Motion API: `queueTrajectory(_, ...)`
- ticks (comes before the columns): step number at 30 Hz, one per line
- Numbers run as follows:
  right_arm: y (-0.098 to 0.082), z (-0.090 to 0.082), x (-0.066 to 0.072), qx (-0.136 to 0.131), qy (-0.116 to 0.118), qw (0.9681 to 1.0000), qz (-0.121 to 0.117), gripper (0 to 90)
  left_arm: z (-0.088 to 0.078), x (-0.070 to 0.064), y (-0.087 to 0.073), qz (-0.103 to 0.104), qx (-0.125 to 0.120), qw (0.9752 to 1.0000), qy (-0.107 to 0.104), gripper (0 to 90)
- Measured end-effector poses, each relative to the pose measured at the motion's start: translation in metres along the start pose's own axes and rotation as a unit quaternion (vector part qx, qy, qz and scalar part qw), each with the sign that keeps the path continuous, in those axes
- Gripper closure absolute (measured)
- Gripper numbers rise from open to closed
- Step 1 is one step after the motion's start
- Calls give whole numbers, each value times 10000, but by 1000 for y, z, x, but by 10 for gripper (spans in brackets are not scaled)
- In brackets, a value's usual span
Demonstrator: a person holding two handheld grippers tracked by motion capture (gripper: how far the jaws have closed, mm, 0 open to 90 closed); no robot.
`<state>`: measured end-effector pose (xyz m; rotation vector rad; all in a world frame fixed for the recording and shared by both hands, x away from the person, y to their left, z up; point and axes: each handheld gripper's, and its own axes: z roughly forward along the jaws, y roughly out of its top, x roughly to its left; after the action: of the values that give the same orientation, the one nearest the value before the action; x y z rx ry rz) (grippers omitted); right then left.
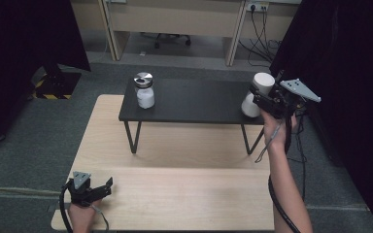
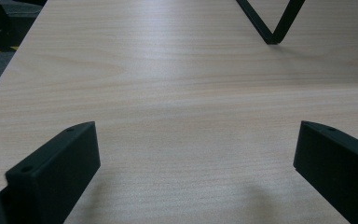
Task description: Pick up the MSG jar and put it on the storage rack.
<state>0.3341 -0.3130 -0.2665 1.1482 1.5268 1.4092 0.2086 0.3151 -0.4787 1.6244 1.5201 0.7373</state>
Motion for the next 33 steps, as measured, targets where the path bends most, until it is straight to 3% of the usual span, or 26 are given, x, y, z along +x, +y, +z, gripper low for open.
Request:
queueTrajectory(11,0,14,-2,75,-10,10000,50,339,1,0,1,-11,19,10000,3,0)
queueTrajectory(33,-6,26,-6,94,10,10000,-24,338,1,-1,1,-5,44,10000,18,0)
